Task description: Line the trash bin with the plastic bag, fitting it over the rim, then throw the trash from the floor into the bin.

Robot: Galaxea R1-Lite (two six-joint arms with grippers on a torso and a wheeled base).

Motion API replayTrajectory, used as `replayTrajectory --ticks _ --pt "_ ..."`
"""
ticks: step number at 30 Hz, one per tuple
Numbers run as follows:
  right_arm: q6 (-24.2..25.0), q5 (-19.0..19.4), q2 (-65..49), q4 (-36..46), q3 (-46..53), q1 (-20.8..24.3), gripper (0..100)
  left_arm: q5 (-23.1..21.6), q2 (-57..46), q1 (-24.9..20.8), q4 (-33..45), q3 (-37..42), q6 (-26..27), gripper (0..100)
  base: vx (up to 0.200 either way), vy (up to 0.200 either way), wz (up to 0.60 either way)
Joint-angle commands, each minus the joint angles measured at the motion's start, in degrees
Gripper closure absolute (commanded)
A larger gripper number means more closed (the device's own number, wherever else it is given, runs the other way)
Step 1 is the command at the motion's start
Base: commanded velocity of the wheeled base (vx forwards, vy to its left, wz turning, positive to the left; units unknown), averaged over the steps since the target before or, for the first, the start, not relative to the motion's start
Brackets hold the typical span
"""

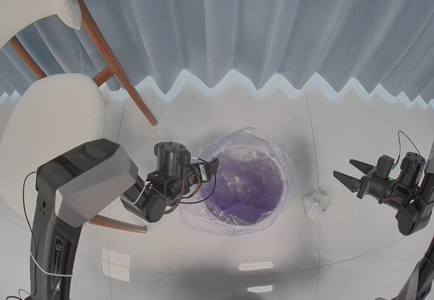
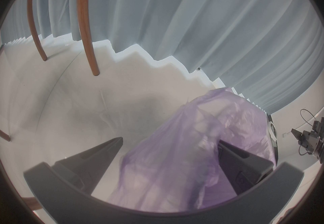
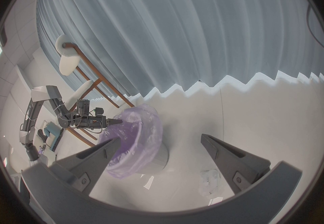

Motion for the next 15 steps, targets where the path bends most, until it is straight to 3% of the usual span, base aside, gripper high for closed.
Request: replayTrajectory --ticks 1,15 --pt "0.0 0.0 -0.2 -1.0 0.2 0.0 0 0.0 1.6 0.3 -0.3 -0.3 -0.5 0 0.000 0.000 0.00" --pt "0.0 0.0 0.2 -1.0 0.8 -0.2 0 0.1 -11.5 -7.2 0.0 5.8 -3.3 0 0.000 0.000 0.00"
